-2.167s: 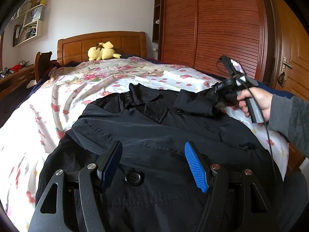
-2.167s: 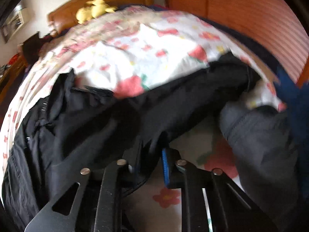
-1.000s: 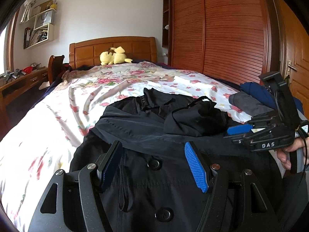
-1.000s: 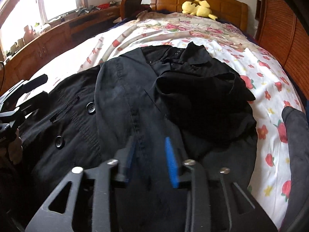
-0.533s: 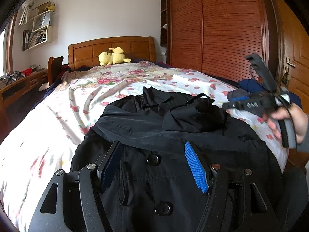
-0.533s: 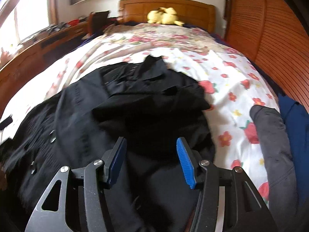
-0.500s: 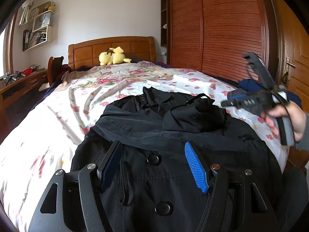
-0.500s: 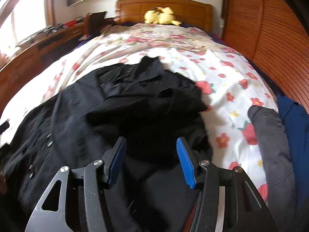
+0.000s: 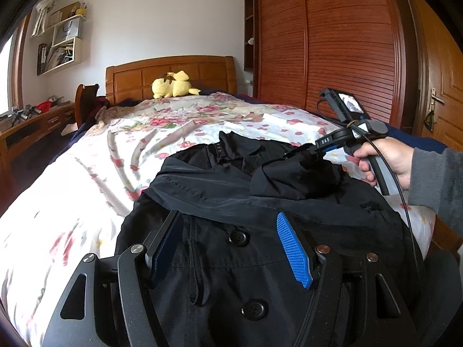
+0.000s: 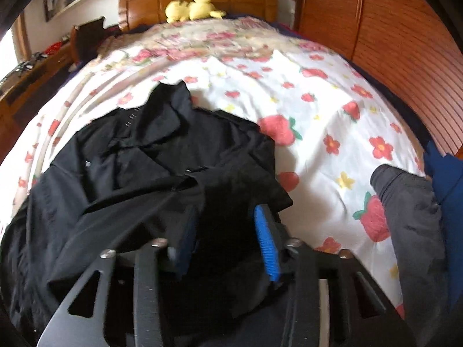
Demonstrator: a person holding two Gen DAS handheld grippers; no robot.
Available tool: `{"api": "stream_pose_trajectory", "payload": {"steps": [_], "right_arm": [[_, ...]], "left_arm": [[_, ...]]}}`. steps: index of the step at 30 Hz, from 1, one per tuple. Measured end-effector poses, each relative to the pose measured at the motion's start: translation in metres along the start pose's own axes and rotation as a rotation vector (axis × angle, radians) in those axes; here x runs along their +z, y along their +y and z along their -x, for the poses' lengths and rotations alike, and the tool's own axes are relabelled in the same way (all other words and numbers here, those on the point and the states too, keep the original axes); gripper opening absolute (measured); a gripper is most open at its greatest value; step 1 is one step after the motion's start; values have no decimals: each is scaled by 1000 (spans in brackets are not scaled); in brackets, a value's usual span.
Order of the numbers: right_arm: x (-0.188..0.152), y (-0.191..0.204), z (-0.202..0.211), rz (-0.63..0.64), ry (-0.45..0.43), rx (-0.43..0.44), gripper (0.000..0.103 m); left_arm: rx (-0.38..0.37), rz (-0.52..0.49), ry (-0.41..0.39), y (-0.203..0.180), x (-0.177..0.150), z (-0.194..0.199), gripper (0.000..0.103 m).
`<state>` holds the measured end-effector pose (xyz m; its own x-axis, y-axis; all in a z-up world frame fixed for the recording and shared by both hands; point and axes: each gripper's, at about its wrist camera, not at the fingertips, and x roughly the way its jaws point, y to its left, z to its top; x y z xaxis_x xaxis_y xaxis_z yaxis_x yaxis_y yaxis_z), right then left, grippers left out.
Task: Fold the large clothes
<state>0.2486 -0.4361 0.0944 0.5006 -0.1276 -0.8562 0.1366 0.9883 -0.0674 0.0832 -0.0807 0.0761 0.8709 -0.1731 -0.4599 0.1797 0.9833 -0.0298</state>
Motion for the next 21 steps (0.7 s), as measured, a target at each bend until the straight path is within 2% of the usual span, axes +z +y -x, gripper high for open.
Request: {"api": "stream_pose_trajectory", "payload": {"steps": [2,3,7,10,14,18,20,21], "right_arm": [[-1,4,2,36,-14,5,11],[-1,8,8,59,-42,10,8],[-3,35,46,128,-156,97,7],[-12,70,84,219,-215,181,7],[-32,110,128,308,-260,292,7],[-58,140,169,379,-285,397,7],[-66,148,181,399,-287,410,7],[-71,151,187,412,-288,418,11]], "left_arm": [[3,1,2,1,-1,-1,69],[5,1,4,2,-1,-1,69],[5,11,3,3,0,0,69],[3,17,-2,0,1,4,69],[35,-1,-4,-5,-2,15,69],[45,28,-1,-4,-4,35,69],[54,28,1,-5,-4,45,69],[65,20,3,-7,-4,50,69]]}}
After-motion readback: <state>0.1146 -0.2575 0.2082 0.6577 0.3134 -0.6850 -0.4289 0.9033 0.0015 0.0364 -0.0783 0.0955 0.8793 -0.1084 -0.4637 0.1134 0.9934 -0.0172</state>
